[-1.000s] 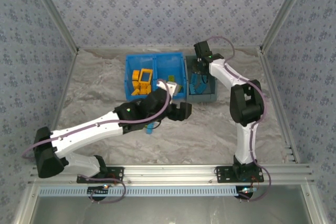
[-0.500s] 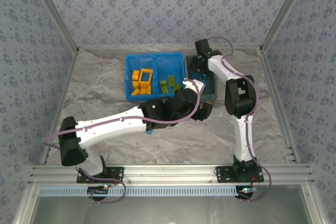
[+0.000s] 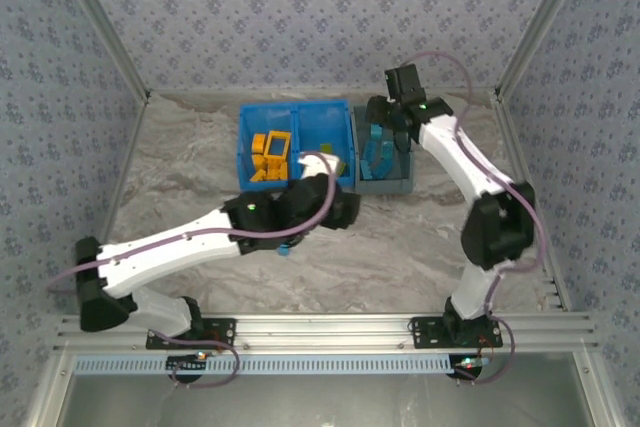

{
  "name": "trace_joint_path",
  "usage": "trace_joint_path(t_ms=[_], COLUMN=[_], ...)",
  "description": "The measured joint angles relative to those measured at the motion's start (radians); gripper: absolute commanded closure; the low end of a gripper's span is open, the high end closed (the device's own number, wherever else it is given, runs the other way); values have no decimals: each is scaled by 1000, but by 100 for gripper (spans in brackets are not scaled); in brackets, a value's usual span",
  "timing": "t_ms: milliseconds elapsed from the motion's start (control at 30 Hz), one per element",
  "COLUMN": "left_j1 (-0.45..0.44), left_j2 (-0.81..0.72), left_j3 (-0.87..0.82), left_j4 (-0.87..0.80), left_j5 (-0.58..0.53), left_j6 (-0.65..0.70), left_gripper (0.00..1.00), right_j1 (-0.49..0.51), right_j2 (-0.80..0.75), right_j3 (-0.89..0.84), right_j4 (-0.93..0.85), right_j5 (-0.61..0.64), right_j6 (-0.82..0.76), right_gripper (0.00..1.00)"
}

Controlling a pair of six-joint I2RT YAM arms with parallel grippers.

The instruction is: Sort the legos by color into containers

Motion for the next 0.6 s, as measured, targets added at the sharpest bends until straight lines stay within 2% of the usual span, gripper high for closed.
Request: trace_joint_path(t_ms=[133, 267, 367, 467, 600], left_j1=[110, 274, 395, 473, 547], left_j2=[-141, -252, -281, -265, -161], left_j3=[-154, -346, -454, -497, -497], left_j4=[-111, -167, -179, -171, -117], left_j5=[16, 123, 212, 291, 359], left_j6=[-126, -229, -266, -269, -252], left_gripper=[19, 23, 23, 20, 17], right_j1=[106, 307, 489, 650, 786], right_j2=[-293, -534, -610, -631, -620], right_j3=[-227, -505, -667, -792, -851], right_j4=[68, 129, 150, 177, 193], right_j5=[55, 101, 127, 138, 151], right_j6=[0, 0, 1, 13, 43], right_gripper=[45, 44, 42, 39, 37])
